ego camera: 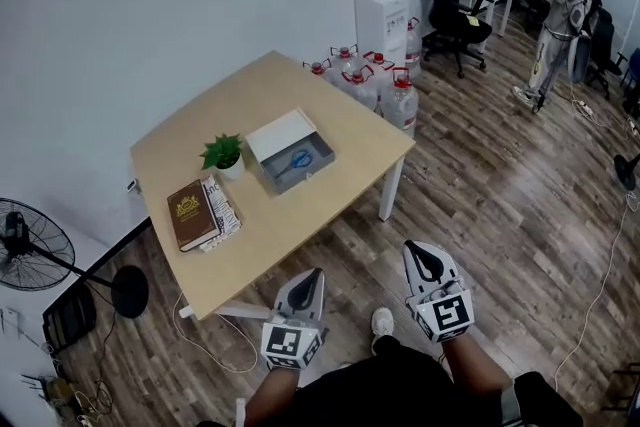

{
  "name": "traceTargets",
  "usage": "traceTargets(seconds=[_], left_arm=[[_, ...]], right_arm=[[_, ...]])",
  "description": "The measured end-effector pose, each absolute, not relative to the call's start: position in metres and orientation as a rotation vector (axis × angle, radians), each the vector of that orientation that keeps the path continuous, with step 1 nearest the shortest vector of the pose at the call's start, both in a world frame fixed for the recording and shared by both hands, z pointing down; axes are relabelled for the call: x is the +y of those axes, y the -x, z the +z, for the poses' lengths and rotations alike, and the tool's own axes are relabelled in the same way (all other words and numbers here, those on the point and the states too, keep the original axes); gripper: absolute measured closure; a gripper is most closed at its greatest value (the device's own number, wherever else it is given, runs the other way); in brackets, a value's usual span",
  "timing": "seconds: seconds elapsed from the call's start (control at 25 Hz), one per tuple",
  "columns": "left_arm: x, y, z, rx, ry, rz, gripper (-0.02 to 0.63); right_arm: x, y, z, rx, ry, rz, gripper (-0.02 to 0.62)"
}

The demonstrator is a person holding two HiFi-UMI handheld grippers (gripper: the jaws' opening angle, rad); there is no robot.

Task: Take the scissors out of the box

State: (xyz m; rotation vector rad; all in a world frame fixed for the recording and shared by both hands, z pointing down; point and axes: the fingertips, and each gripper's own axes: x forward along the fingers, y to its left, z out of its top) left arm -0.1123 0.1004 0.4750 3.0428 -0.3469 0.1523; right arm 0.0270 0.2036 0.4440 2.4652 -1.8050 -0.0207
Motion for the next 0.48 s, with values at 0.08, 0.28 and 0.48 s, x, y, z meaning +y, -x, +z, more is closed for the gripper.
traceTargets(seconds=[0.08, 0.28, 0.48], left_arm=[[0.091, 0.096, 0.474, -0.365, -3.036, 0.152, 0.601], [0.066, 0.058, 0.477, -0.425, -3.020, 0.171, 0.601], [0.051, 0.019, 0.478, -0.470, -3.016, 0.194, 0.601]], right_arm=[[0.192, -0.046, 0.447, -1.819, -2.447, -0.016, 0.601], [0.169, -0.092, 0.453, -1.860, -2.407, 0.022, 0.600], [0.149, -0.134, 0.454, -1.903, -2.361, 0.037, 0.601]])
